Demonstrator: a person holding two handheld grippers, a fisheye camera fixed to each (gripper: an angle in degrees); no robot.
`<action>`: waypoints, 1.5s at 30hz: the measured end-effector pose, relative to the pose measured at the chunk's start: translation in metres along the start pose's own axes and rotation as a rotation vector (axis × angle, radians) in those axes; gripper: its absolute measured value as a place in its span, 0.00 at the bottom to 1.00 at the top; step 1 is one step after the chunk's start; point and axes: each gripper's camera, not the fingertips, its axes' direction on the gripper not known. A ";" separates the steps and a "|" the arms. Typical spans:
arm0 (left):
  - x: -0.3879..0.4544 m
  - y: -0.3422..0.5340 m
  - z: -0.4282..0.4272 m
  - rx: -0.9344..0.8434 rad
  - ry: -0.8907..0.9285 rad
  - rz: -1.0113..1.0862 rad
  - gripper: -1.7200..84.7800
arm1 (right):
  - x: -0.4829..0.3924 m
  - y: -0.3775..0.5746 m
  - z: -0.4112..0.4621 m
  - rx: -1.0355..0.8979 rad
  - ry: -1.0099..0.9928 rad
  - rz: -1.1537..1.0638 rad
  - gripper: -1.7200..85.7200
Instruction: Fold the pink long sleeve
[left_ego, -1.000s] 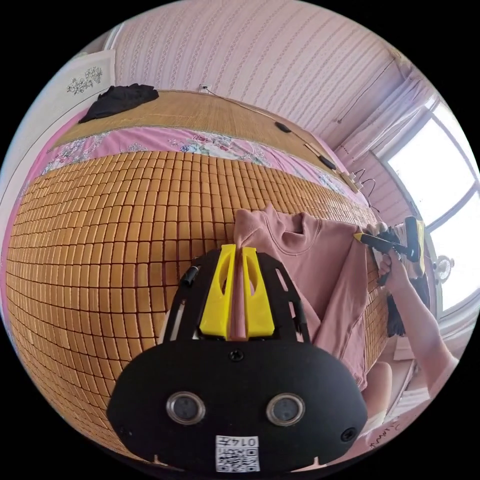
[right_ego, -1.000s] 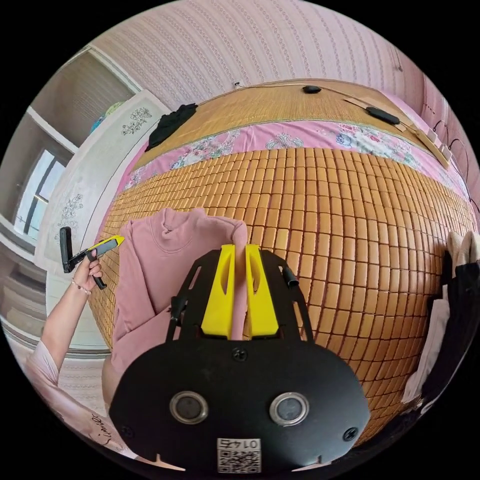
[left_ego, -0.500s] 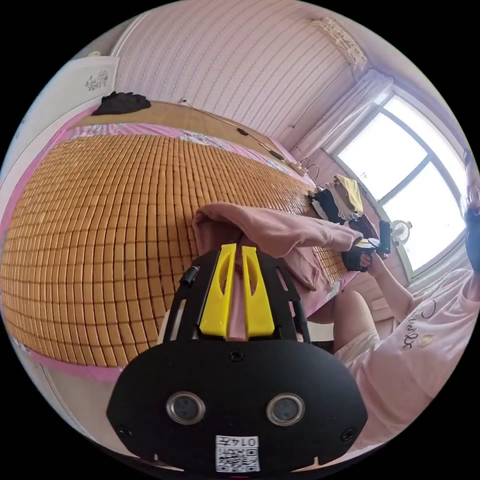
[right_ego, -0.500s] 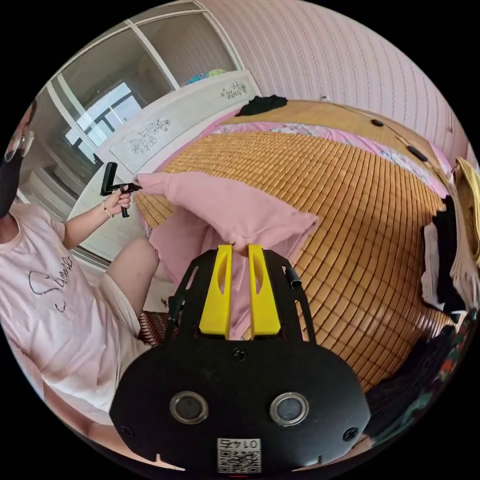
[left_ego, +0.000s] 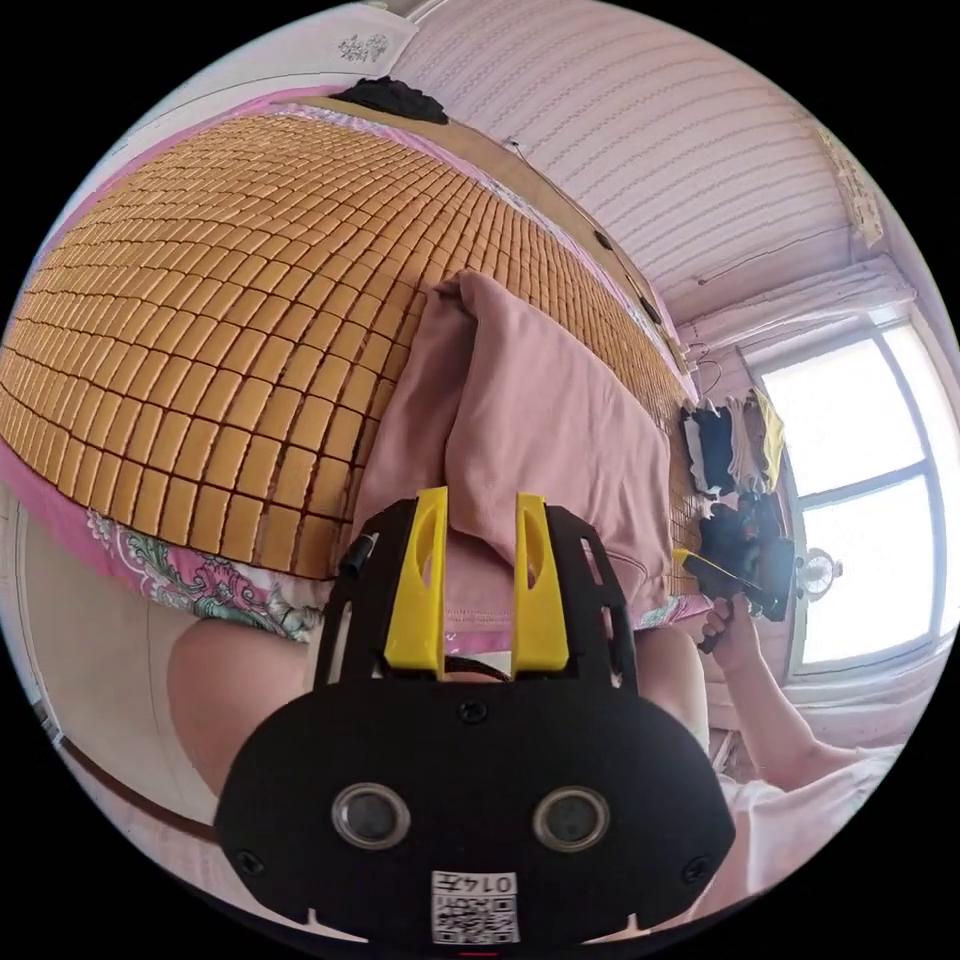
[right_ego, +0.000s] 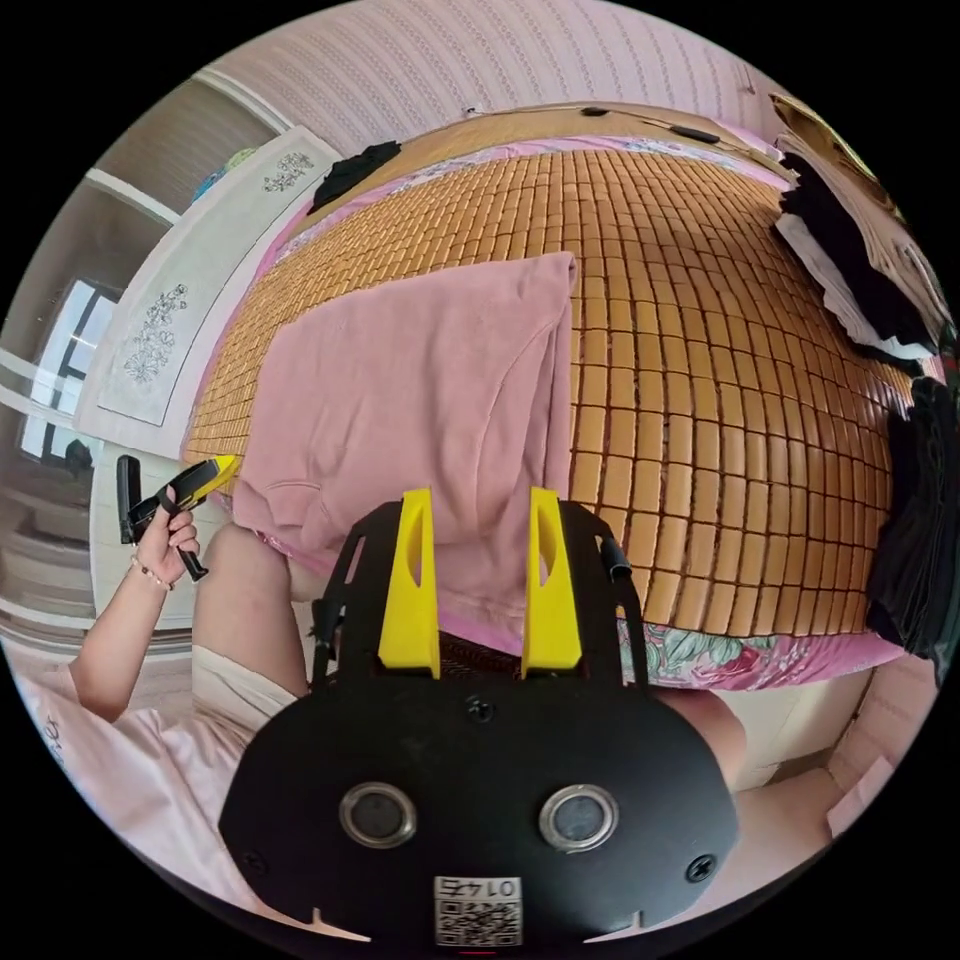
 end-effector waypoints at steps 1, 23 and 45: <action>0.001 -0.003 0.010 -0.054 -0.008 0.006 0.11 | 0.001 -0.006 0.012 -0.065 -0.019 0.021 0.13; 0.046 0.064 -0.050 0.010 -0.283 0.160 0.09 | -0.027 0.045 -0.092 -0.059 0.063 -0.114 0.22; 0.049 0.112 -0.046 0.013 -0.218 0.141 0.08 | -0.199 0.111 -0.314 0.241 -0.646 -0.459 0.02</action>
